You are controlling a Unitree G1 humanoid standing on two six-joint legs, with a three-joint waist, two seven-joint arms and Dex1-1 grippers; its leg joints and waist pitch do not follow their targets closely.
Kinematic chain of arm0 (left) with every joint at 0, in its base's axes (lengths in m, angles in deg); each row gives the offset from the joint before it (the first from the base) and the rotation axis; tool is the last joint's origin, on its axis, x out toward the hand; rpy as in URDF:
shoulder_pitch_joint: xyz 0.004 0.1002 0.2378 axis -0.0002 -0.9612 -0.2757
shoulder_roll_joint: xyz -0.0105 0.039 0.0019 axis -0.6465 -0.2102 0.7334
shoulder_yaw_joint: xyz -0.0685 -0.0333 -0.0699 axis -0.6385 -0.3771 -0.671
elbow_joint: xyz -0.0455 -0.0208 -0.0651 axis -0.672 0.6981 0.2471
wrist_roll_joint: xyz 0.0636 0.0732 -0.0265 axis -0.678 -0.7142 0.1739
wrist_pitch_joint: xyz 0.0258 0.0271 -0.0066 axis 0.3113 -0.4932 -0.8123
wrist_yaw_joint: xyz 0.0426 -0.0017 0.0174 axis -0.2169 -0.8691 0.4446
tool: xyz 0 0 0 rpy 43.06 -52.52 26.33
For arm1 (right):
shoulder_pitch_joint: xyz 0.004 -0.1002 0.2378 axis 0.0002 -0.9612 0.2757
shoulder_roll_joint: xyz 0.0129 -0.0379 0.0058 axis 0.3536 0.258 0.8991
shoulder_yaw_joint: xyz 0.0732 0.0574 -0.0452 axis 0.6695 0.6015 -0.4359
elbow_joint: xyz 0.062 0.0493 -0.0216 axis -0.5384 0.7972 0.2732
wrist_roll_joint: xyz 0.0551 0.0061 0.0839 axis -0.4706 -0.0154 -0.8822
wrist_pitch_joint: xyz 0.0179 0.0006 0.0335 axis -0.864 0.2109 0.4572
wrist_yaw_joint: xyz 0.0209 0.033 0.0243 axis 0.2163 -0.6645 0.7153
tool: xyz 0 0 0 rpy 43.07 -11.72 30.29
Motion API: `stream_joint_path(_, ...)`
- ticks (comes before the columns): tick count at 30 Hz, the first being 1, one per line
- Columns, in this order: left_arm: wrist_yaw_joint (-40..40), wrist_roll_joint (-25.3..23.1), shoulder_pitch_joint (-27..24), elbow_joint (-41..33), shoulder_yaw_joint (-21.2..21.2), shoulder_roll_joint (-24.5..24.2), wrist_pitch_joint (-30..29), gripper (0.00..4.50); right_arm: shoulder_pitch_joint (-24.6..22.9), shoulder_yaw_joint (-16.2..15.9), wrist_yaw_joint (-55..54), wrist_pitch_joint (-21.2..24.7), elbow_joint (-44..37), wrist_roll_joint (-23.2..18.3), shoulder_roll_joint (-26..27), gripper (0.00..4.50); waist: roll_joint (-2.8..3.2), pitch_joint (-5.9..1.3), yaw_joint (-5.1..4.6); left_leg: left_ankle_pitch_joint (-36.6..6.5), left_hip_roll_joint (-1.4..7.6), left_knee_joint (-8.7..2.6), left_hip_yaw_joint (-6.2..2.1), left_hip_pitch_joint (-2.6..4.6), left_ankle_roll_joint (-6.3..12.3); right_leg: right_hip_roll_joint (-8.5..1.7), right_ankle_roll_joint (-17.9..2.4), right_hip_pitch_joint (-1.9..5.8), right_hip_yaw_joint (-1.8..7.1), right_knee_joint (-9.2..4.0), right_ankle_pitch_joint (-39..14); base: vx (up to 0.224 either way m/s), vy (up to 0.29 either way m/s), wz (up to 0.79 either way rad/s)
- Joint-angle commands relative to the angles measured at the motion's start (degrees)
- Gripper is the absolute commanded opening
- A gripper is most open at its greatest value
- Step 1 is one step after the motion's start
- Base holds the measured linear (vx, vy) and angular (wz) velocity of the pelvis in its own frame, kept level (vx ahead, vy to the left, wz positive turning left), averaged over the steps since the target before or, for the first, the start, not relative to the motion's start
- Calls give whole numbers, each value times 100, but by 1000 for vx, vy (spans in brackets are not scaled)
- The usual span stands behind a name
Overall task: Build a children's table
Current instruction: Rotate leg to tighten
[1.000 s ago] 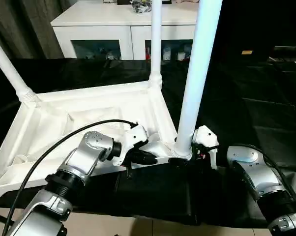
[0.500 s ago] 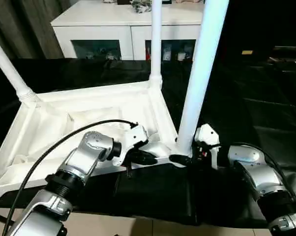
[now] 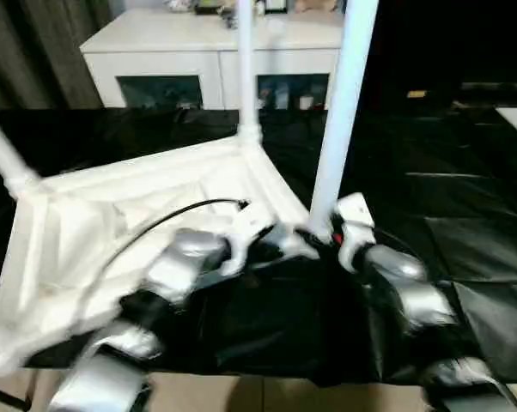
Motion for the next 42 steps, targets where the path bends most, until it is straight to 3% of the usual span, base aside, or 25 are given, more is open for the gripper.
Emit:
stream_joint_path(1,1067,-347,125,577,-46,101,8,0,-33,35,-915,311,557,138,349,272,-52,-278,-25,-1876,285,-523,-225,83,-74,-364,-968,161,228,-535,-2394,0,0,0)
stream_joint_path(4,1186,-535,228,815,134,232,127,0,145,-186,-1087,153,630,412,522,272,-48,-278,-31,-1985,280,-522,-219,104,-22,-367,-938,141,231,-564,-2387,0,0,0)
stream_joint_path(8,1127,-582,237,857,180,265,109,0,194,-147,-718,-11,500,255,624,272,-49,-278,-23,-2006,289,-534,-226,79,47,-378,-899,161,229,-562,-2408,0,0,0)
stream_joint_path(9,1116,-582,239,883,178,266,100,0,193,-137,-741,-75,473,254,630,328,-56,-278,-25,-2000,290,-538,-229,73,54,-376,-896,161,225,-561,-2420,0,0,0)
stream_joint_path(14,522,-493,96,752,231,5,122,0,125,-183,-456,-315,259,281,316,370,-67,-281,-33,-1969,298,-553,-248,27,70,-391,-888,184,221,-543,-2367,0,0,0)
stream_joint_path(16,40,-451,-49,523,326,-190,255,0,-2,-271,252,-322,-56,143,46,377,-74,-289,-65,-1867,301,-546,-246,-12,158,-383,-932,220,223,-518,-2144,0,0,0)
stream_joint_path(20,-516,-355,-240,201,397,-459,224,0,-233,-482,1323,-452,-449,21,-450,377,-77,-323,-44,-1497,314,-500,-224,-35,336,-400,-1167,262,234,-449,-1525,0,0,0)
stream_joint_path(22,-1204,-218,-414,-173,517,-788,388,0,-450,-674,2305,-689,-714,-87,-923,377,-88,-339,-26,-1157,317,-450,-195,-42,523,-390,-1369,259,239,-393,-1006,52,-13,-1)
stream_joint_path(26,-2076,108,-608,-693,543,-1143,487,0,-579,-745,3096,-754,-928,-280,-1270,377,-69,-363,11,-722,327,-404,-171,-40,793,-368,-1666,274,228,-297,-273,14,-4,0)
stream_joint_path(29,-2539,365,-731,-1137,492,-1350,316,0,-585,-756,3485,-705,-1032,-391,-1386,377,-37,-341,58,-906,369,-431,-157,2,724,-348,-1756,243,215,-295,-486,0,0,0)
stream_joint_path(34,-2608,396,-778,-1314,454,-1468,277,0,-571,-781,3802,-722,-1076,-515,-1400,377,-40,-324,106,-1203,373,-464,-155,57,469,-351,-1640,212,245,-329,-888,0,0,0)
stream_joint_path(36,-2636,416,-791,-1330,441,-1482,257,0,-574,-812,3898,-690,-1093,-534,-1394,377,-48,-329,101,-1154,362,-465,-157,35,437,-349,-1624,231,247,-319,-842,0,0,0)
stream_joint_path(40,-2609,400,-827,-1310,420,-1456,234,0,-594,-877,4065,-684,-983,-507,-1409,342,-101,-341,106,-889,351,-439,-157,10,535,-366,-1622,249,247,-293,-654,0,0,0)
stream_joint_path(42,-2597,398,-835,-1315,417,-1444,226,0,-599,-880,4088,-690,-964,-510,-1418,319,-94,-340,112,-832,349,-431,-155,13,566,-365,-1619,245,245,-293,-672,0,0,0)
